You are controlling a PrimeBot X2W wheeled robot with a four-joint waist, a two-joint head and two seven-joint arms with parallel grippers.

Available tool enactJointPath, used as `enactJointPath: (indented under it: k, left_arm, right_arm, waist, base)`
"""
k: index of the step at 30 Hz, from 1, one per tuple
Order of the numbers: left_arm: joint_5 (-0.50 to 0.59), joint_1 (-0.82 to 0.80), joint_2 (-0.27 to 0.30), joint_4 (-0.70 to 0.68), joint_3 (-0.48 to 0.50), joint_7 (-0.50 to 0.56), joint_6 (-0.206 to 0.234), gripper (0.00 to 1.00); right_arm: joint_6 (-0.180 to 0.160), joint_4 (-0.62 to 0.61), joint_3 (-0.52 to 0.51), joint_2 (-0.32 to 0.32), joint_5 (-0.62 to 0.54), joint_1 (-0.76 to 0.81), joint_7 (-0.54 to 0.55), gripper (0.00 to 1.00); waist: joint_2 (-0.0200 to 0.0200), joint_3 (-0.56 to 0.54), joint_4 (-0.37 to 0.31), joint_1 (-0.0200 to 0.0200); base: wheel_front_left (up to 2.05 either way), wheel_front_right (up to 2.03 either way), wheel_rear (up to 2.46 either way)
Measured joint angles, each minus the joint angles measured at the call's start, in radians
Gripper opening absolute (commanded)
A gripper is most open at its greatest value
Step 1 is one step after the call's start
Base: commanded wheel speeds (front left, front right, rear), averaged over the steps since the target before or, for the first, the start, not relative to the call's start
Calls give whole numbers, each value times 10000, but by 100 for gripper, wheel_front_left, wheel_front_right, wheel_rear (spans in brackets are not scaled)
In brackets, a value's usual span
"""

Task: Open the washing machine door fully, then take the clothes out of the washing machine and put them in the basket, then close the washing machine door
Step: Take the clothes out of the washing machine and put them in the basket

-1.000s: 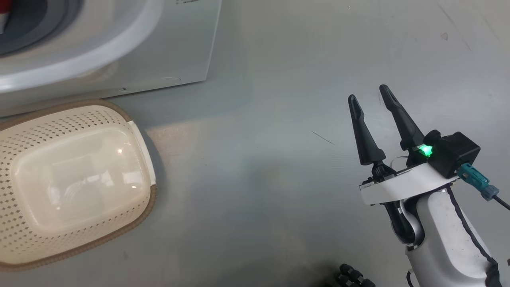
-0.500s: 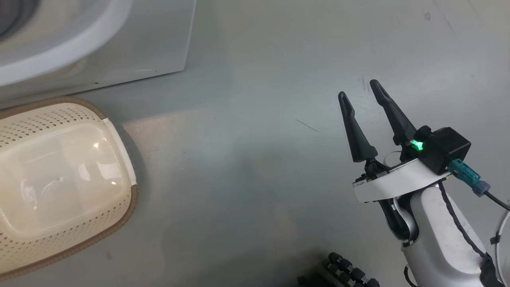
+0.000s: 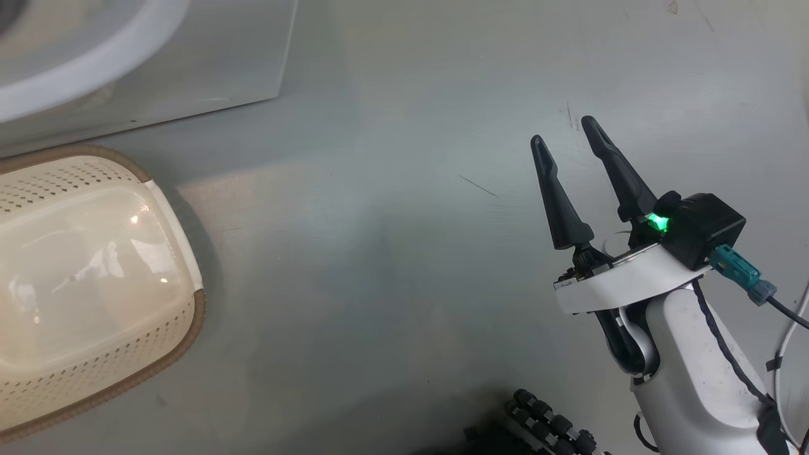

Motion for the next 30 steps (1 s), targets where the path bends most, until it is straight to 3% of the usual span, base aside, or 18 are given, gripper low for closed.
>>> enactJointPath:
  k: [4,5,6,7,19,30]
  left_arm:
    - [0,-195,-4,228,25,-4,59,100]
    - [0,-238,-13,299,58,15,61,88]
    - [0,-276,-25,351,75,29,65,26]
    - [0,-312,-42,395,96,29,71,0]
    - [0,-450,-313,926,82,-431,75,0]
    - [-2,-386,-765,1499,-58,-1467,88,0]
  right_arm:
    - [0,4,0,6,6,-6,0,100]
    - [0,4,0,6,8,-7,0,100]
    - [0,4,0,6,8,-9,0,100]
    - [0,6,-2,6,8,-11,0,100]
    - [0,59,-128,2,8,-110,0,100]
    - [0,207,-196,-38,-25,-111,-2,100]
  waist:
    - [0,71,-33,0]
    - [0,80,-35,0]
    - [0,86,-36,0]
    - [0,89,-35,0]
    - [0,-51,80,0]
    - [0,-634,341,0]
  base:
    - [0,0,0]
    - [0,0,0]
    - [0,0,0]
    - [0,0,0]
    - [0,0,0]
    - [0,0,0]
